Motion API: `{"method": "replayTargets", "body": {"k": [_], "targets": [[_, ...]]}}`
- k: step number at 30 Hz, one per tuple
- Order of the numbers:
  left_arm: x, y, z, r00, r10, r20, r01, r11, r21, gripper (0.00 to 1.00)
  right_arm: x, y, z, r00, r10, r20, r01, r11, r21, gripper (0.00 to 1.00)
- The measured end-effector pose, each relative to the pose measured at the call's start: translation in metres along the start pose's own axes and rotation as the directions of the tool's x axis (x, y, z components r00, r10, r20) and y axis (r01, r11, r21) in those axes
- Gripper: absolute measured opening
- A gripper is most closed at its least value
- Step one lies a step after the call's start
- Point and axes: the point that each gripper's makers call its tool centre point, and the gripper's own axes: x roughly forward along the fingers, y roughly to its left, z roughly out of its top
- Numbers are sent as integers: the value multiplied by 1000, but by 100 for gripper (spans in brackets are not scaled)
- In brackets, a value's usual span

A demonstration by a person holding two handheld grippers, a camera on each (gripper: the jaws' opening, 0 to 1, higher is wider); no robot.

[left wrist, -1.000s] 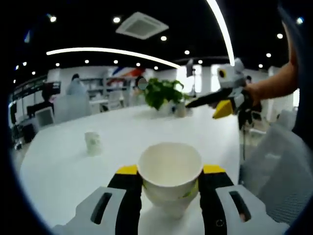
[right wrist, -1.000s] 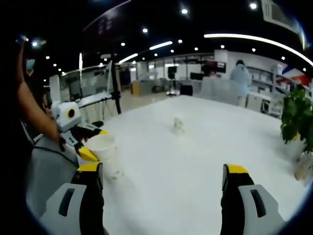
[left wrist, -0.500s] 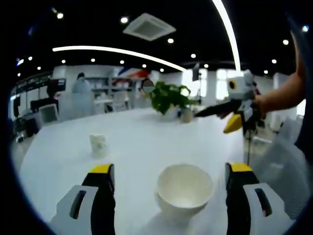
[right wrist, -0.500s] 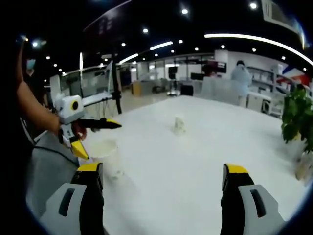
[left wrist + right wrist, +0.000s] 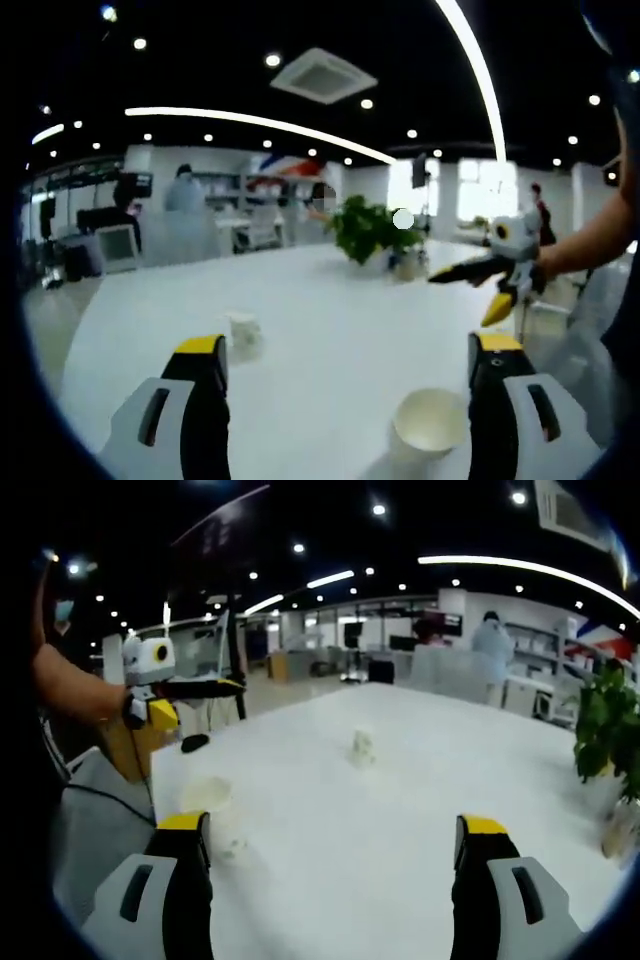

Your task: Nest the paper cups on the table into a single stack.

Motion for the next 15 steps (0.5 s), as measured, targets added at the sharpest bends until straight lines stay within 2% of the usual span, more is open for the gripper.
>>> {"method": "replayTargets", "body": {"k": [5, 7, 11, 15], "targets": [[-14, 25, -10, 996, 68, -52, -66, 997, 27, 98, 2, -5, 0, 1000, -9, 2, 9, 1000, 3, 100], [-20, 33, -11, 996, 74, -57, -74, 997, 15, 98, 3, -8, -4, 1000, -15, -3, 15, 1000, 8, 100], [-33, 41, -17, 992, 92, -81, -88, 995, 51, 98, 2, -13, -5, 999, -43, 12, 43, 999, -9, 100], [-51, 48, -26, 989, 112, -95, -108, 993, 41, 98, 3, -19, -7, 999, -46, 8, 47, 999, -18, 100]]}}
